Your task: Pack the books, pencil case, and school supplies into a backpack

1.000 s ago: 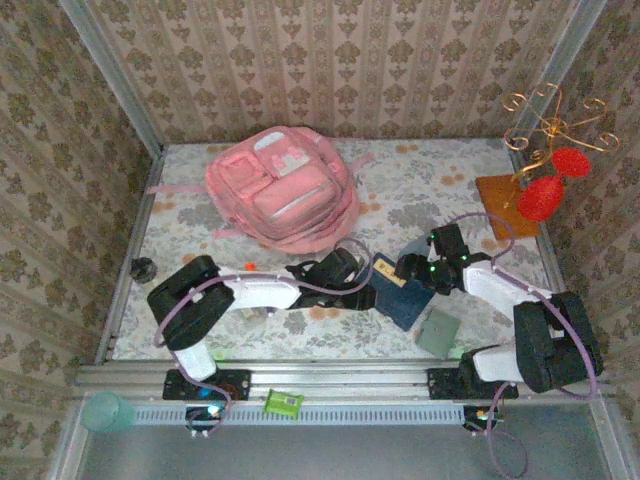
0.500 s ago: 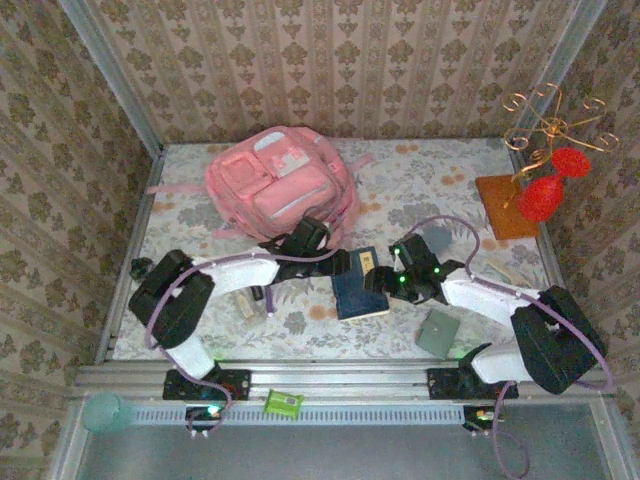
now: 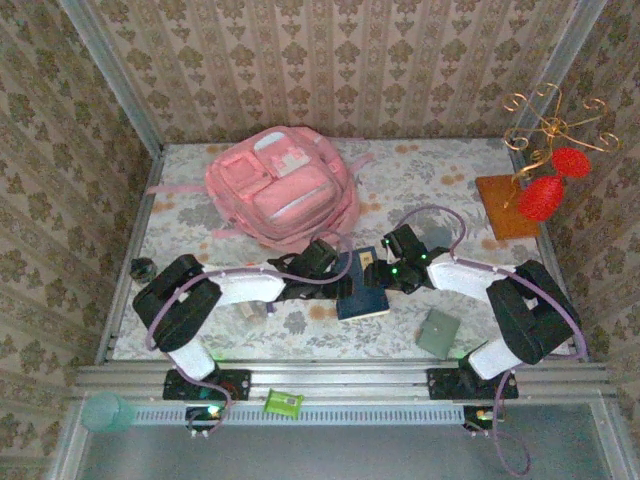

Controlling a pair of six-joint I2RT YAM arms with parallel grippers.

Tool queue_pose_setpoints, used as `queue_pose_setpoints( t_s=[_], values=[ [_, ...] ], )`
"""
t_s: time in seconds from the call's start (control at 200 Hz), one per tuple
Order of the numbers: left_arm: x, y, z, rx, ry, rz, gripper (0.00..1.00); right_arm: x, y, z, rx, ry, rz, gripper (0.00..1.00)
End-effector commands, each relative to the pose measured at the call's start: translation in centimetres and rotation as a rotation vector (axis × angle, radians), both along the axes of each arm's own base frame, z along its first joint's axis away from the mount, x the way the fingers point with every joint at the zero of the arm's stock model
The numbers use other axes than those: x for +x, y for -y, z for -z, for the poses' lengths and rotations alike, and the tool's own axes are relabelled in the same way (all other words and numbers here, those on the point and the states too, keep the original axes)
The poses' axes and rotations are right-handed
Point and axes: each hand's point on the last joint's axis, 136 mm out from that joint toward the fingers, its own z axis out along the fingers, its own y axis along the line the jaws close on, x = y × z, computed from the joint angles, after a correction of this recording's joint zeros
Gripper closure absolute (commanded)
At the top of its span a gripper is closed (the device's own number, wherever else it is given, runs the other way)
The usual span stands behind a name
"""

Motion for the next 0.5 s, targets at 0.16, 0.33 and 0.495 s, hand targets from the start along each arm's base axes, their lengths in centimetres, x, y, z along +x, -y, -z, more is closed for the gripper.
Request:
queue_pose_setpoints(
  t_s=[0.16,0.33,0.495],
  values=[
    [0.3,1.5,-0.1,-0.097,-0.012,-0.017,0.52,-1.2,-3.8,-1.6,0.234,0.053,-0.19,0.51],
    [0.3,0.9,0.0,-0.096,-0.008,-0.032,0.53,-0.9,-4.0,-3.9,0.332,0.145,-0.231,0.59],
    [0.3,0.7,-0.1,-0.096,-0.006,-0.038,0.53,-0.5,-3.5,-4.7,0.348,0.182,-0.201,0.65]
  ],
)
